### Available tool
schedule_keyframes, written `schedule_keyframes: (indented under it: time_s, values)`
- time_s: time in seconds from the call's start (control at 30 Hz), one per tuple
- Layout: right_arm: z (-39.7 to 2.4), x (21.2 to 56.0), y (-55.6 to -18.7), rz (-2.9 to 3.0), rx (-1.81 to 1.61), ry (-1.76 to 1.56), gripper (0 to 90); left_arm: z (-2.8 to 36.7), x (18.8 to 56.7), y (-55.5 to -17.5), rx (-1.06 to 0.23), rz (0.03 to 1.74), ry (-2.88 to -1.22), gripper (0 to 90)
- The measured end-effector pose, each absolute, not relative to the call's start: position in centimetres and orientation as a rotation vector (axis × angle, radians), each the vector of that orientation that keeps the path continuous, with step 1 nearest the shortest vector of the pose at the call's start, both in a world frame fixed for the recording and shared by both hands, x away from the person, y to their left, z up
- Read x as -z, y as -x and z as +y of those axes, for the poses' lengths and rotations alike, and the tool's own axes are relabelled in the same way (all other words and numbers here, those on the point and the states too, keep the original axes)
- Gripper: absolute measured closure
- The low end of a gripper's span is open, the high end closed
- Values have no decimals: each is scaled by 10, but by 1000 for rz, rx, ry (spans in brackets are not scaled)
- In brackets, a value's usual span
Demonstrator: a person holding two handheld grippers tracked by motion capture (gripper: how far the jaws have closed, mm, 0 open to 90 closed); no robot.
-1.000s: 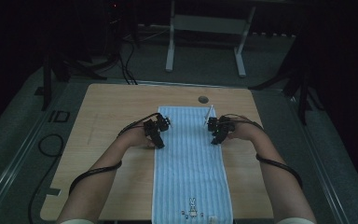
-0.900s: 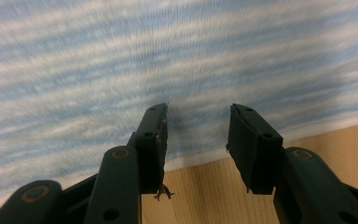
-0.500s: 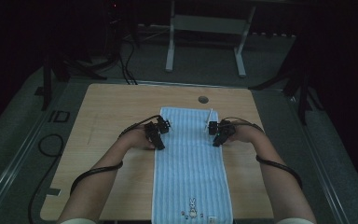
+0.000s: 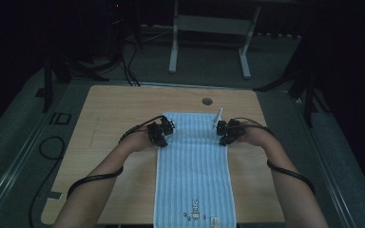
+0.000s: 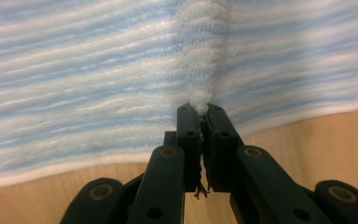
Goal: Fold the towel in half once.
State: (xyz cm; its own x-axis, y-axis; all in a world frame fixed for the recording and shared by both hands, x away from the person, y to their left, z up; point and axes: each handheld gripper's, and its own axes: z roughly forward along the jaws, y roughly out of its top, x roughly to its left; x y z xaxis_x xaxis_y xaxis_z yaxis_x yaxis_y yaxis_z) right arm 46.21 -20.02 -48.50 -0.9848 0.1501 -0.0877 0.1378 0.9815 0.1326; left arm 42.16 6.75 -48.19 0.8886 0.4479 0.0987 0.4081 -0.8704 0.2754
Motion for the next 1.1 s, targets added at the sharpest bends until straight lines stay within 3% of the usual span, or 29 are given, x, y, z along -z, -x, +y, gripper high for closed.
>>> schedule_keyframes:
  time_s: [0.17,0.27,0.6,0.83,0.93,1.1]
  values:
    - [-207,458,-437,2992,-293,-176,860,74,464,-406,-264,632,-2782,848]
    - [-211,450,-412,2975,-333,-141,860,77,454,-377,-278,561,-2779,844]
    - [-213,475,-332,2986,-331,1,854,78,480,-321,-141,444,-2816,817]
    - [-213,498,-315,3037,-311,-1,828,80,505,-301,-47,437,-2845,780]
    - [-212,506,-311,3074,-286,8,777,81,514,-296,1,430,-2878,685]
    - [-214,505,-307,3099,-274,-4,684,90,509,-297,28,469,-2857,633]
